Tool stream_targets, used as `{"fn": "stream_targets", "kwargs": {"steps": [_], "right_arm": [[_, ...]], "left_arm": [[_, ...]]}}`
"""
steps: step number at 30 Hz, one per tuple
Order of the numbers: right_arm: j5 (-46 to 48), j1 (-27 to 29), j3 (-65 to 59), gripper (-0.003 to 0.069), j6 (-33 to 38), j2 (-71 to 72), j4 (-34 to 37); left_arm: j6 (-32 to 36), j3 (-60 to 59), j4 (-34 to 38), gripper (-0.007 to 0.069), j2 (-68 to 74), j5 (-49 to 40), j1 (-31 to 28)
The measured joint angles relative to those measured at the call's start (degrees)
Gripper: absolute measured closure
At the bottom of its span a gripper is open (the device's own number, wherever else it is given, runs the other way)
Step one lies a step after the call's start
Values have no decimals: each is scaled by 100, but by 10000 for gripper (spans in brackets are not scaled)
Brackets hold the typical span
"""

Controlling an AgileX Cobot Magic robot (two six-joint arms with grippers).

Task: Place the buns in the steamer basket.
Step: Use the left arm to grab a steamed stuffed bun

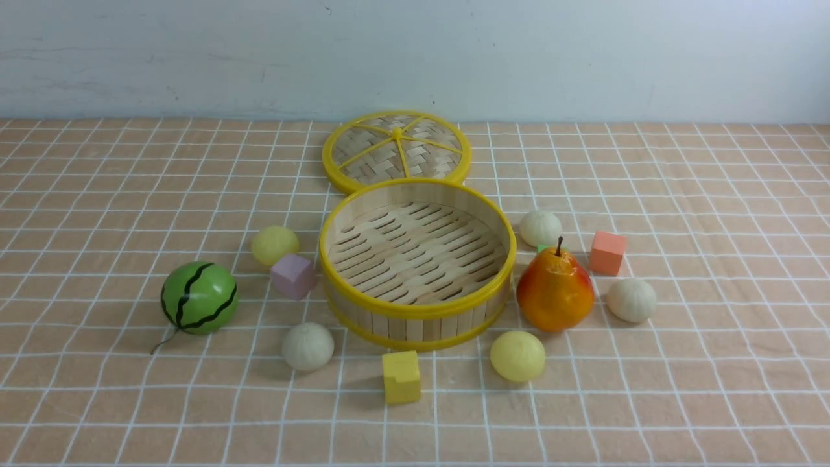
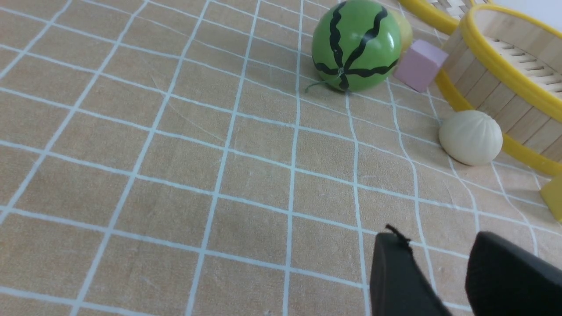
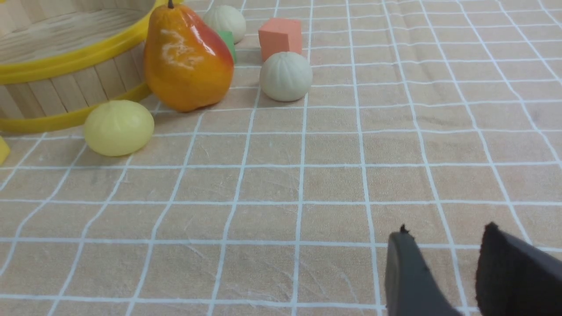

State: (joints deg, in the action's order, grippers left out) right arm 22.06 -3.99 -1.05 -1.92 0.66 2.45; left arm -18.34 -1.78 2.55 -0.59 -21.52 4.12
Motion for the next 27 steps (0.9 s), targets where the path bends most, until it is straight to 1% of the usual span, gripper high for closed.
{"fn": "stream_targets", "kwargs": {"steps": [3, 5, 7, 9, 10, 11, 12, 13, 15, 18, 21, 24, 27], "right_arm": [[0, 0, 0, 418, 0, 0, 0], [0, 0, 0, 418, 0, 0, 0], [0, 0, 0, 418, 0, 0, 0], [0, 0, 0, 418, 0, 0, 0], [0, 0, 0, 418, 0, 0, 0], [0, 0, 0, 418, 0, 0, 0], [0, 0, 0, 418, 0, 0, 0], [0, 0, 0, 418, 0, 0, 0], [0, 0, 0, 418, 0, 0, 0], [0, 0, 0, 418, 0, 0, 0], [0, 0, 0, 418, 0, 0, 0], [0, 0, 0, 418, 0, 0, 0], [0, 0, 0, 418, 0, 0, 0]], "left_arm": [[0, 0, 0, 387, 0, 36, 0], [-107, 0, 118, 387, 0, 220, 0], [-523, 0, 762, 387, 0, 726, 0], [-705, 0, 1068, 387, 0, 911, 0], [-962, 0, 1600, 387, 0, 1249, 0], [-1040, 0, 1802, 387, 0, 1403, 0], [-1070, 0, 1896, 387, 0, 1481, 0], [-1129, 0, 2152, 387, 0, 1761, 0], [-1042, 0, 2349, 387, 0, 2238, 0], [-979, 24, 2402, 389, 0, 2390, 0], [-871, 426, 2396, 419, 0, 2027, 0], [-463, 1500, 2032, 508, 320, 737, 0], [0, 2438, 1654, 592, 1247, -850, 0]]}}
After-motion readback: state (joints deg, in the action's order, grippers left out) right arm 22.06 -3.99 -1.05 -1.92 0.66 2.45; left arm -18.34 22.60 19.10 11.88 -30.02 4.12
